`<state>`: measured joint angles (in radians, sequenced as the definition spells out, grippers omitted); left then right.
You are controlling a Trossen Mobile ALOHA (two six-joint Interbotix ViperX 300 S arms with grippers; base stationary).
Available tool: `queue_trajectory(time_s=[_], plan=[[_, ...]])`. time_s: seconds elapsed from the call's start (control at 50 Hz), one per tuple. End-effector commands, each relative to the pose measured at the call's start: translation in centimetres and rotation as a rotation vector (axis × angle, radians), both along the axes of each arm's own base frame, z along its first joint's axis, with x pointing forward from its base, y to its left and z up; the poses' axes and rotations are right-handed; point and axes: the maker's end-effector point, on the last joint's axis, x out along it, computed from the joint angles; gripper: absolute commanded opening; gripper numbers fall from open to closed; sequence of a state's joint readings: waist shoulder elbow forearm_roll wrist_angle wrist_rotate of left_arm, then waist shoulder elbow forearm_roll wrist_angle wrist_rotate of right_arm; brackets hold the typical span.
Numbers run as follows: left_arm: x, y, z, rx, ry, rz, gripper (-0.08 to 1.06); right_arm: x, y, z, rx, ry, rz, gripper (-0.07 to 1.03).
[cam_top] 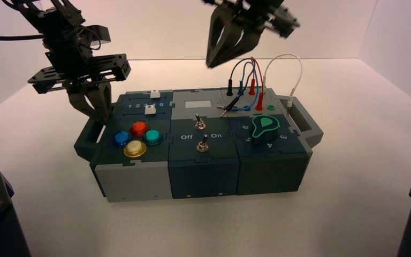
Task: Flip the top switch on with the right gripper.
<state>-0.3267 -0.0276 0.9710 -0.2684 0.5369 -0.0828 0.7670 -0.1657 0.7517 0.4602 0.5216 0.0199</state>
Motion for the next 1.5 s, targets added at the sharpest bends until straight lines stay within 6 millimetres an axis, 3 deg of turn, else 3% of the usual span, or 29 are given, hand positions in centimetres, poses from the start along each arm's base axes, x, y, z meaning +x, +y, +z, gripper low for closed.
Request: queue_trajectory(time_s=[0.02, 0.4, 1.06, 1.5], plan=[[0.6, -0.3, 0.1, -0.002, -0.022, -0.009, -0.03, -0.3, 2.0, 0.1, 0.017, 0.009, 0.027, -0.02], [0.8, -0.2, -0.6, 0.007, -0.024, -0.012, -0.03, -2.3, 5.8, -1.8, 0.026, 0.105, 0.055, -0.02], [0.8, 0.0, -1.7, 0.022, -0.015, -0.03, -0.03, -0.9, 6.1, -5.0, -0.012, 0.146, -0.019, -0.02], [0.7, 0.0, -1.8, 0.024, -0.015, -0.04, -0.03, 0.0, 3.7, -6.0, -0.037, 0.158, -0.073, -0.02]])
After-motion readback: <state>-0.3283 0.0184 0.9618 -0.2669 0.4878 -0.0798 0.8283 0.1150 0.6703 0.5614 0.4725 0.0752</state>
